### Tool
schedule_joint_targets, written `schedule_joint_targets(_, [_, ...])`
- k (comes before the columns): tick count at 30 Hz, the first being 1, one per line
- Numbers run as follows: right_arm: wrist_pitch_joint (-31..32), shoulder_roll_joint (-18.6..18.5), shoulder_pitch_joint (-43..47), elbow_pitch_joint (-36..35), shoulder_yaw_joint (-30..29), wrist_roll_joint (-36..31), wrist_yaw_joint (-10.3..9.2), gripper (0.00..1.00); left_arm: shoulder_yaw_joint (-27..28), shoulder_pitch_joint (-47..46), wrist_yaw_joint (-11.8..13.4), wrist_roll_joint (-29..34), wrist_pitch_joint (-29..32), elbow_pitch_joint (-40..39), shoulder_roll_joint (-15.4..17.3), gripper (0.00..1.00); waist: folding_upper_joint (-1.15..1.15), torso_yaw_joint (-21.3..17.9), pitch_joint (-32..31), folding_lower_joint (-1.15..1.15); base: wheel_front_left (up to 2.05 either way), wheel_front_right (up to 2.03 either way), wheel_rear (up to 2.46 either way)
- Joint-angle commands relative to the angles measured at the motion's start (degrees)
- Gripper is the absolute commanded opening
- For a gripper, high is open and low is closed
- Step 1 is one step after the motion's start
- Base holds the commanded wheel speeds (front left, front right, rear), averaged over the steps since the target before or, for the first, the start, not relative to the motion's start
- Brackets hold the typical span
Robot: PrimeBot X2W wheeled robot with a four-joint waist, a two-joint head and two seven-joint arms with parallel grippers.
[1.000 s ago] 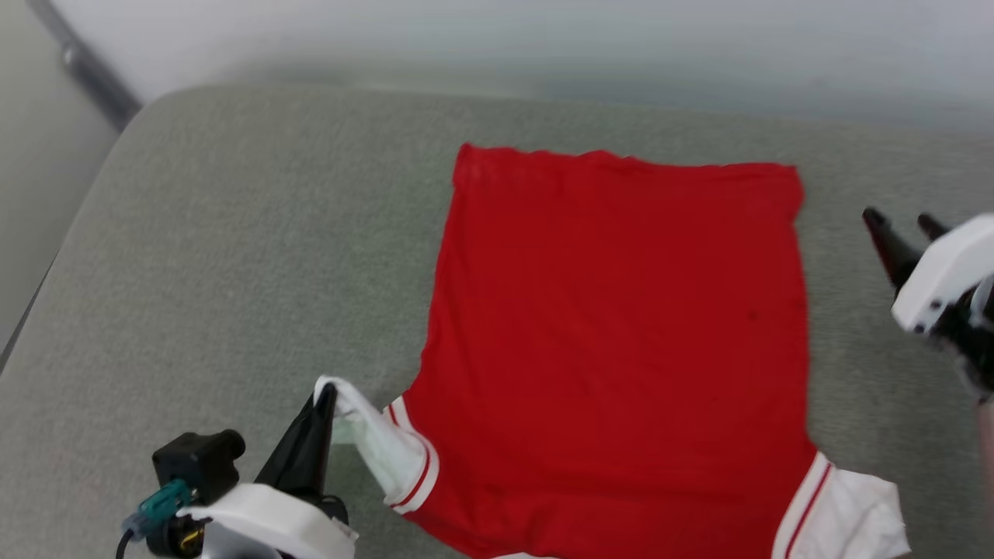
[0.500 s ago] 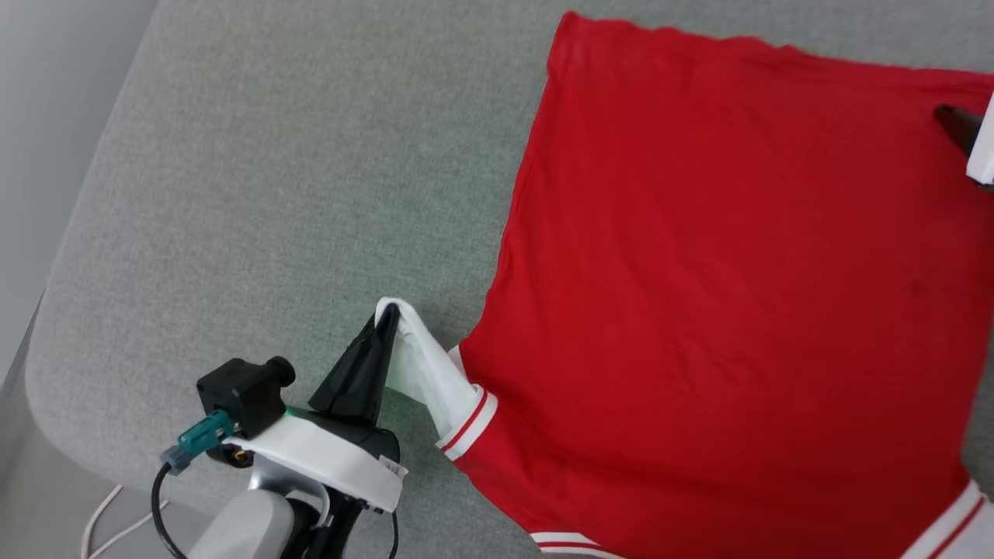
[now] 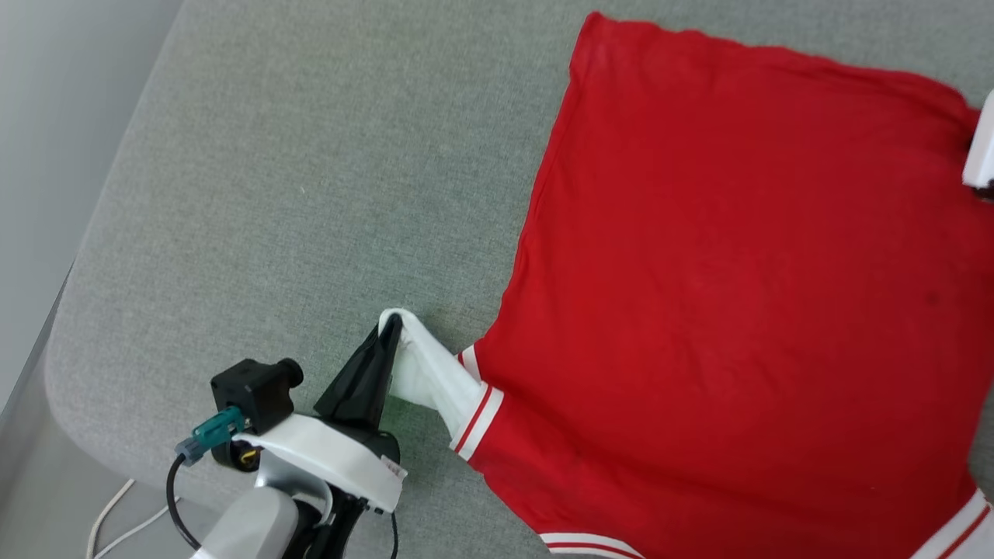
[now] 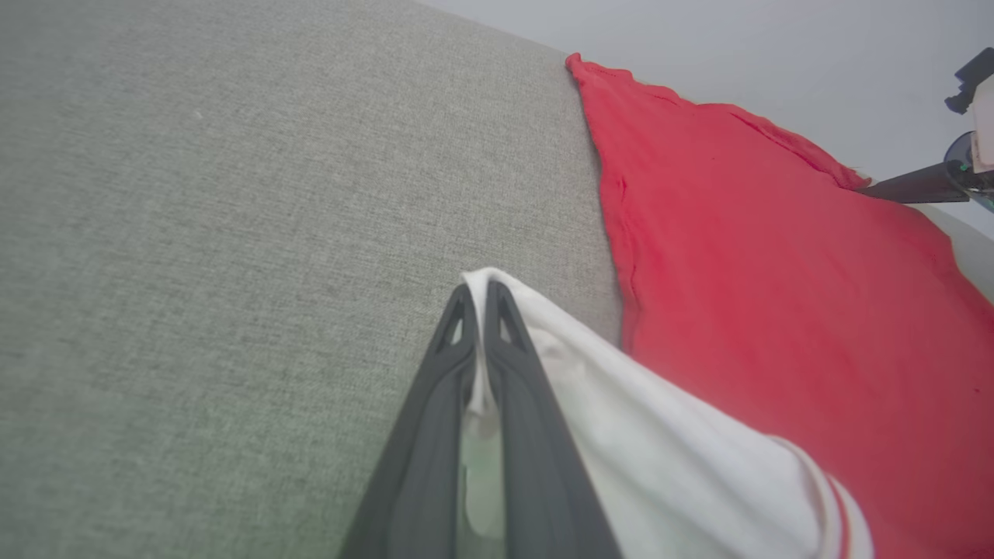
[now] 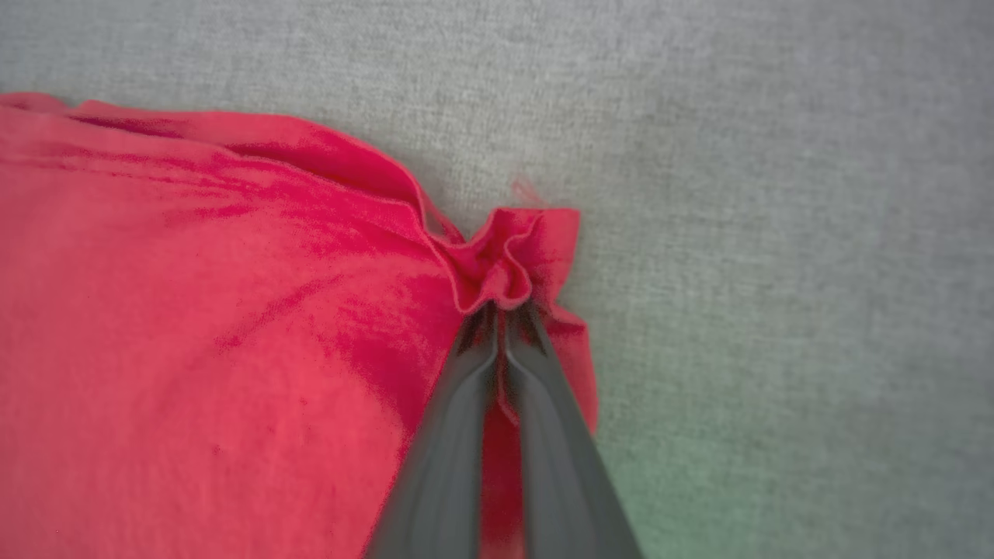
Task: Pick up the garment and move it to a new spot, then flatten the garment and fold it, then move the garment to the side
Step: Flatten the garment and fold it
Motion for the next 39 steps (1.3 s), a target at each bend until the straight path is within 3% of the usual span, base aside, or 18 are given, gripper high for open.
schedule_joint_targets(1, [0.8, 1.1, 4.1, 2.6, 0.6, -0.7, -0.02, 0.00, 0.2, 1.1, 0.4, -0.2, 0.4, 0.5, 0.5, 0.00, 0.00, -1.2, -2.9, 0.00, 0.00, 0.00, 0.00])
schedule_joint_targets(6, [-1.8, 0.3, 5.2, 2.4, 3.4, 0.9, -0.03, 0.00, 1.4, 3.9, 2.6, -1.0, 1.1, 1.3, 1.9, 0.00, 0.00, -4.2, -8.9, 0.00, 0.00, 0.00, 0.00])
schedule_joint_targets(11, [-2.9, -1.3, 9.5, 0.2, 9.7, 5.0, -0.04, 0.00, 3.2, 7.5, 5.2, -1.8, 2.3, 1.0, 4.1, 0.00, 0.00, -8.2, -14.8, 0.00, 0.00, 0.00, 0.00])
schedule_joint_targets(19, [-1.8, -6.6, 24.3, -10.9, 17.7, 16.1, -0.03, 0.00, 5.8, 15.1, 9.3, -3.4, 4.7, -1.5, 7.6, 0.00, 0.00, -15.3, -21.1, 0.00, 0.00, 0.00, 0.00])
schedule_joint_targets(26, [1.5, -9.0, 45.4, -25.6, 14.6, 21.9, -0.04, 0.00, 7.7, 19.5, 12.2, -4.9, 6.5, -3.1, 9.5, 0.00, 0.00, -19.8, -23.5, 0.00, 0.00, 0.00, 0.00])
schedule_joint_targets(32, [3.2, -4.4, 62.8, -35.9, 7.7, 22.2, -0.04, 0.00, 8.8, 22.2, 13.7, -5.5, 7.1, -4.1, 11.1, 0.00, 0.00, -22.7, -24.2, 0.00, 0.00, 0.00, 0.00])
schedule_joint_targets(34, [3.1, -2.9, 64.9, -37.2, 6.8, 22.1, -0.04, 0.00, 8.9, 22.4, 13.9, -5.5, 7.3, -4.3, 11.3, 0.00, 0.00, -23.1, -24.2, 0.00, 0.00, 0.00, 0.00])
schedule_joint_targets(35, [2.7, -1.4, 66.8, -38.2, 5.9, 22.1, -0.03, 0.18, 8.9, 22.6, 14.0, -5.4, 7.3, -4.5, 11.4, 0.00, 0.00, -23.5, -24.2, 0.00, 0.00, 0.00, 0.00])
schedule_joint_targets(36, [2.4, -0.1, 68.5, -39.2, 5.2, 22.1, -0.03, 0.48, 8.9, 22.7, 14.0, -5.4, 7.4, -4.7, 11.4, 0.00, 0.00, -23.8, -24.1, 0.00, 0.00, 0.00, 0.00])
schedule_joint_targets(37, [1.9, 1.0, 69.9, -40.0, 4.5, 21.8, -0.04, 0.94, 8.9, 22.9, 14.2, -5.5, 7.4, -4.9, 11.5, 0.00, 0.00, -24.1, -24.0, 0.00, 0.00, 0.00, 0.00])
schedule_joint_targets(38, [1.1, 2.2, 70.7, -40.9, 3.9, 21.7, -0.03, 1.00, 8.9, 23.0, 14.3, -5.5, 7.6, -5.1, 11.6, 0.00, 0.00, -24.4, -23.9, 0.00, 0.00, 0.00, 0.00])
schedule_joint_targets(39, [0.1, 3.3, 71.4, -41.6, 3.5, 21.7, -0.03, 1.00, 8.9, 22.9, 14.3, -5.5, 7.7, -5.4, 11.7, 0.00, 0.00, -24.6, -23.9, 0.00, 0.00, 0.00, 0.00])
